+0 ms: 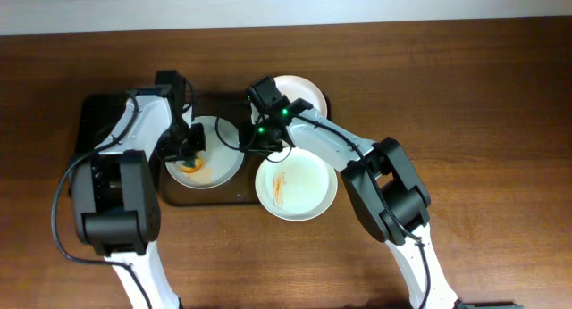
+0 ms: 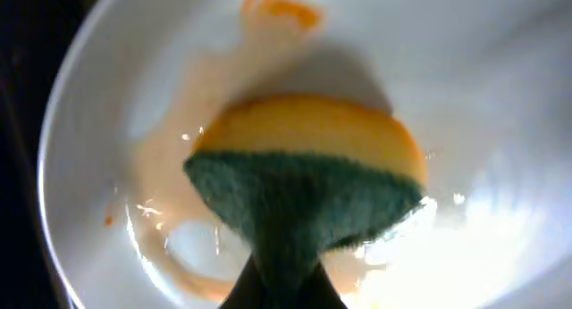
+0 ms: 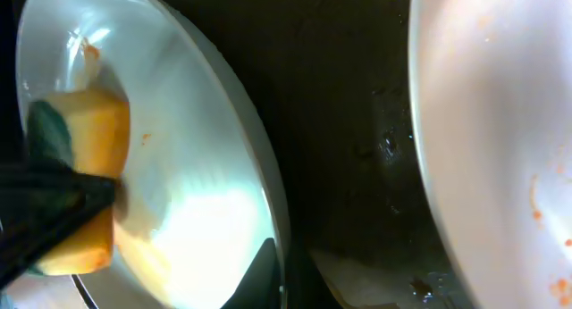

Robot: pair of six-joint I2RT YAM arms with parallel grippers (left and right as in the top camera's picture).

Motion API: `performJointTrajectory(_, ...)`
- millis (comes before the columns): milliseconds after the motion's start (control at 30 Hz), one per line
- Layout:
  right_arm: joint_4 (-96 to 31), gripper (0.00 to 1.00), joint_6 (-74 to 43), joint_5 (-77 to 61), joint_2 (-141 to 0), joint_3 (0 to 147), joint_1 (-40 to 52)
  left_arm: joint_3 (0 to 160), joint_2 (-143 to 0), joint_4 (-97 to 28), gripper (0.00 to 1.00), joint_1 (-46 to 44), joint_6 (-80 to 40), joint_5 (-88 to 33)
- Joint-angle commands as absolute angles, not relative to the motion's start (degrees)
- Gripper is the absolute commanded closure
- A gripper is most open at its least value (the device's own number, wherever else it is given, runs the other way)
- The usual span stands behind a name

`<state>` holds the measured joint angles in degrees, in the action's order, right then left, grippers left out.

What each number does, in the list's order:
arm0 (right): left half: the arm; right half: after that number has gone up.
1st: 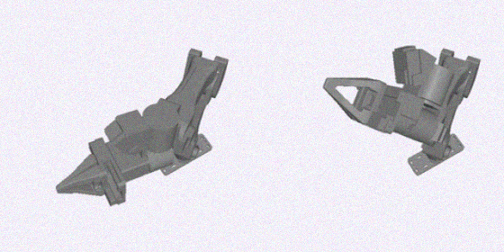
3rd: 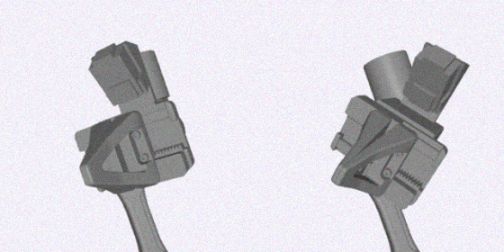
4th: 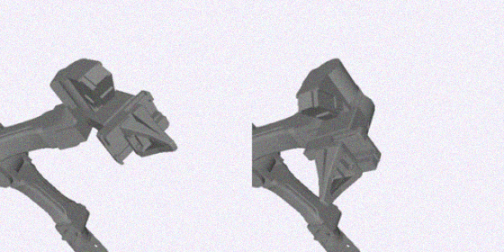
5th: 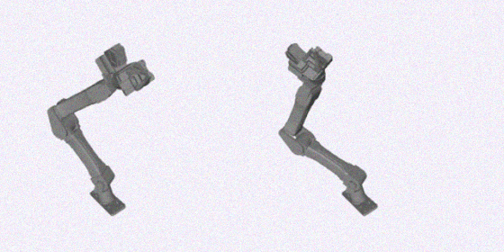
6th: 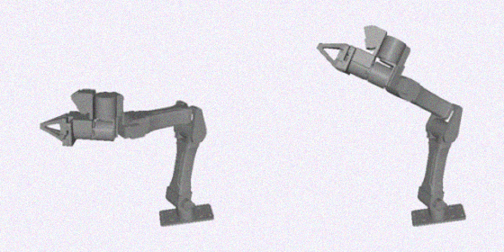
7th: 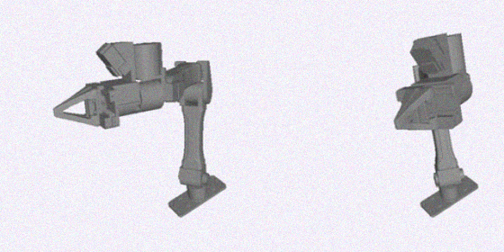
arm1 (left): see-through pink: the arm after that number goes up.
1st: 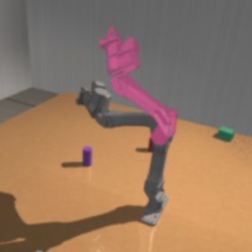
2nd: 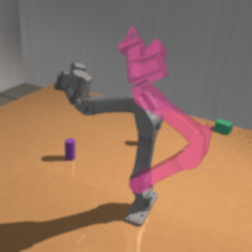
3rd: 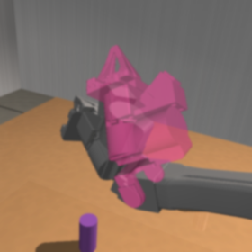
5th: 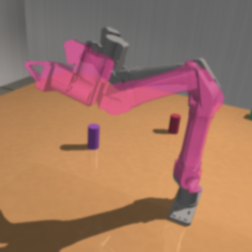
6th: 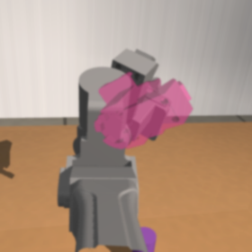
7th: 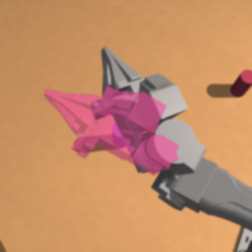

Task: Clean dirty plates on tray and stack at the side
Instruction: 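Scrub the left plate with the sponge while right gripper holds rim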

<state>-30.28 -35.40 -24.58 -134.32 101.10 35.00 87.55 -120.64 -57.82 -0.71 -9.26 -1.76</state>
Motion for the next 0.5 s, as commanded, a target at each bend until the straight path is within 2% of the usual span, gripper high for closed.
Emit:
performJointTrajectory(0,-31.1,0.96,-34.3,-24.1,-135.4,100.9,34.7,91.9,-121.9,-56.1,0.99,-0.7,-9.3,-6.7)
performJointTrajectory(267,-31.0,0.96,-34.3,-24.9,-135.4,100.9,34.7,91.9,-126.7,-55.5,0.99,-0.7,-8.1,-5.7)
performJointTrajectory(333,-31.0,0.96,-34.3,-24.9,-135.4,101.0,34.7,91.9,-127.2,-59.7,0.99,-0.6,-8.1,-2.7)
performJointTrajectory(467,-31.0,0.96,-34.3,-25.1,-135.4,101.0,34.7,92.0,-127.2,-68.1,0.99,-0.6,-5.3,-4.1)
